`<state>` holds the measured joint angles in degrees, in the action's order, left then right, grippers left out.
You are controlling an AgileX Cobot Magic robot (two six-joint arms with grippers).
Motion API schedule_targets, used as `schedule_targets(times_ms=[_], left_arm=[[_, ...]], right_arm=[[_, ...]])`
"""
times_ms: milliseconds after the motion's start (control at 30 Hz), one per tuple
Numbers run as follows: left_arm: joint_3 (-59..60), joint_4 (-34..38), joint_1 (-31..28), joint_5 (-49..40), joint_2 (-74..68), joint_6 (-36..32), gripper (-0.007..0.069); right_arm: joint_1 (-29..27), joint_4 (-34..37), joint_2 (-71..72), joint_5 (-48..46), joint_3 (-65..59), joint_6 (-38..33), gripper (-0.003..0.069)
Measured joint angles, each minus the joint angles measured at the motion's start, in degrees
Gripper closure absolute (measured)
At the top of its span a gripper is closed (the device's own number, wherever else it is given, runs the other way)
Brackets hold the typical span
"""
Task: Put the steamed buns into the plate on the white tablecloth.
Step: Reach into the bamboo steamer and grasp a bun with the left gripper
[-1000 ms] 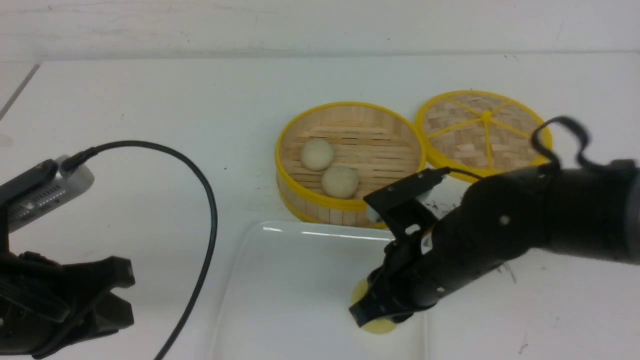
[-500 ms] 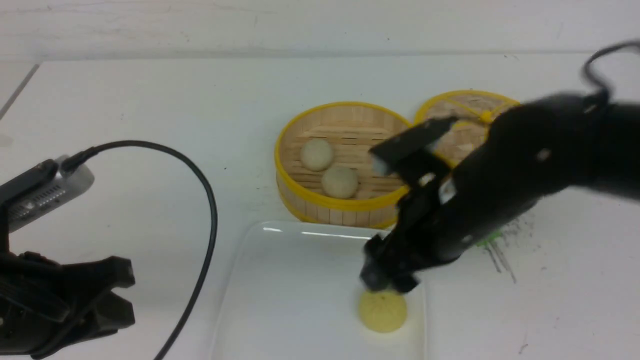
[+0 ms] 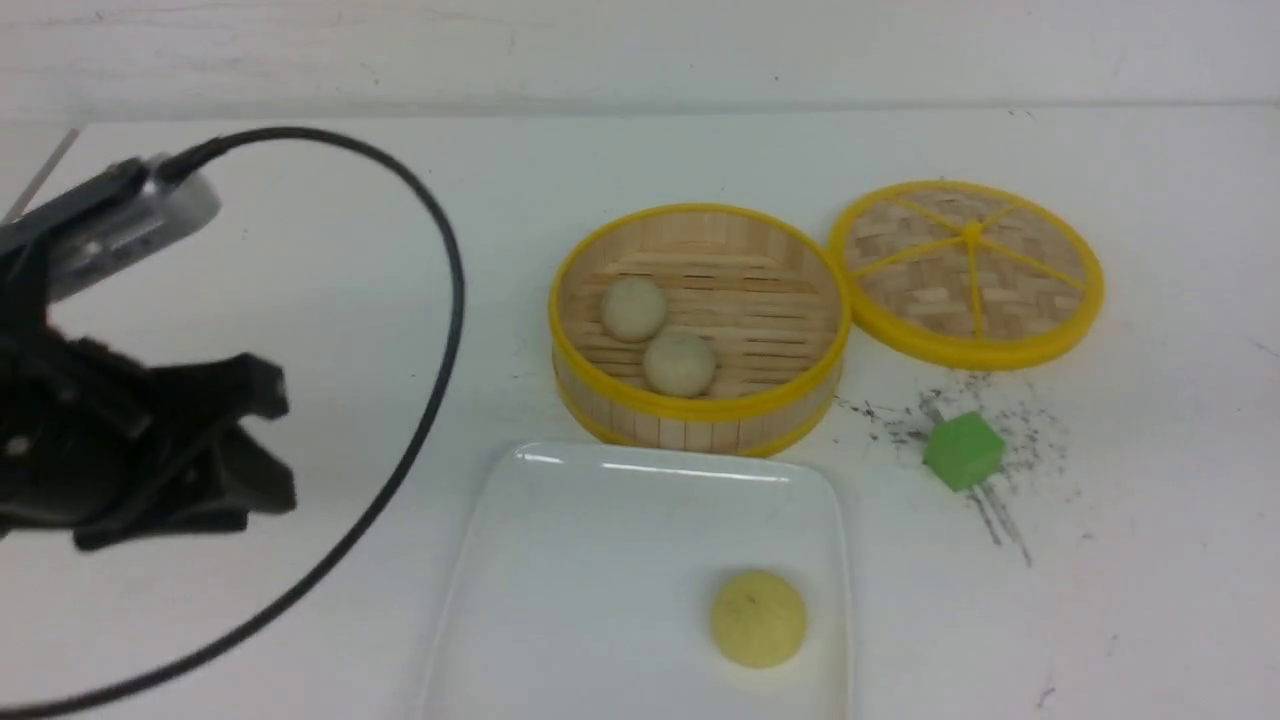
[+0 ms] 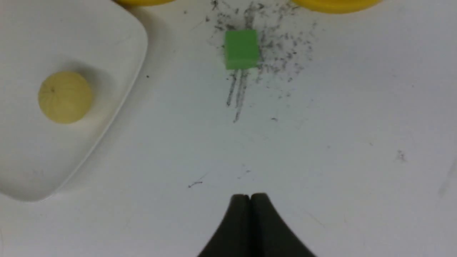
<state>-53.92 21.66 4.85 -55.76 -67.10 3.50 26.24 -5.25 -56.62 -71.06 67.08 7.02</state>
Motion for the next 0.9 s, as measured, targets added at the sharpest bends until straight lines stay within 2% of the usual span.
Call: schedule_targets(times_ms=[200, 300, 500, 567, 667, 900], left_arm=[[-9.03, 0.4, 8.64, 1.68, -12.04, -1.46, 0.0267], [-18.64, 0.4, 14.81, 2.08, -20.99, 0.42, 0.0221], [-38.1, -3.65, 22.47, 1.79, -36.2, 4.96, 0.02], [-41.29, -4.89, 23.42, 1.37, -38.74, 5.73, 0.02], [-52.62, -10.64, 26.34, -1.79, -48.21, 8.11, 0.0199], [-61.69, -16.94, 27.44, -5.01, -58.04, 10.71, 0.0199]], right_arm=[[-0.1, 0.0, 11.81, 3.72, -11.98, 1.06, 0.0673], [-0.1, 0.0, 16.16, 11.31, -21.14, 1.2, 0.0673], [-0.1, 0.06, 17.52, 21.21, -30.23, 1.25, 0.0671], [-0.1, 0.06, 17.52, 21.93, -30.76, 1.25, 0.067], [-0.1, 0.01, 17.52, 23.3, -31.0, 1.25, 0.0669], [-0.1, 0.01, 17.52, 23.71, -31.0, 1.25, 0.0664]])
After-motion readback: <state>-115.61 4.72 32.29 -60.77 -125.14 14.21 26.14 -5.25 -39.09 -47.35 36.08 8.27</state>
